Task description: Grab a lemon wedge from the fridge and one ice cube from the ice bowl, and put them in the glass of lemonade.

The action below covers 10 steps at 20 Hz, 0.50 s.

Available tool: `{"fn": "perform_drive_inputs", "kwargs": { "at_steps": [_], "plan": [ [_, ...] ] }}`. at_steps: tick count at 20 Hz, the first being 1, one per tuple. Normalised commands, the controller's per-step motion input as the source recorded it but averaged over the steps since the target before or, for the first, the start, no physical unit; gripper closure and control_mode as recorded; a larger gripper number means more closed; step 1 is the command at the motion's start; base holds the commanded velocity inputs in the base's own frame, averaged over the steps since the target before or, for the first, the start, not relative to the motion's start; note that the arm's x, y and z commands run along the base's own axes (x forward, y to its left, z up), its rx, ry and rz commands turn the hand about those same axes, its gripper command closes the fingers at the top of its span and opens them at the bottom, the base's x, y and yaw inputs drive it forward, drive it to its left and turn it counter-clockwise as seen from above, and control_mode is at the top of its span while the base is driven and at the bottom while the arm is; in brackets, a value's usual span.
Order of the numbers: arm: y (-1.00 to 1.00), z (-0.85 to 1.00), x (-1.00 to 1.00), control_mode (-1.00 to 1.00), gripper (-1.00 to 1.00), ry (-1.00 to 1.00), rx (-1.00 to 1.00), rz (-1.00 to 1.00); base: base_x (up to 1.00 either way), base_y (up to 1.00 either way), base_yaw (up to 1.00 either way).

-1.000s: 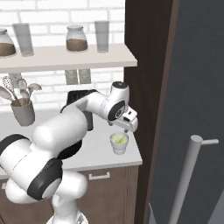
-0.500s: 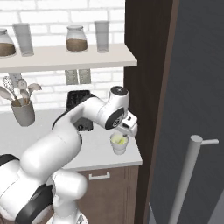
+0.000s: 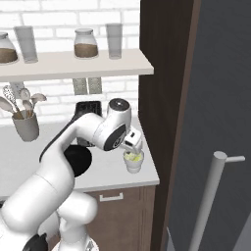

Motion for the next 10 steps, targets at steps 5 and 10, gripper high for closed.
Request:
{"fn": "perform_drive_inputs", "kwargs": {
  "at_steps": [5,10],
  "plan": [
    [0.68,0.57,-0.14,-1.00,-1.00,-0.03,0.00,0.05,0.00,0.00,0.00],
    [0.40,0.79,-0.18,-1.00,-1.00,-0.25,0.03,0.01,0.00,0.00,0.00]
  ]
}}
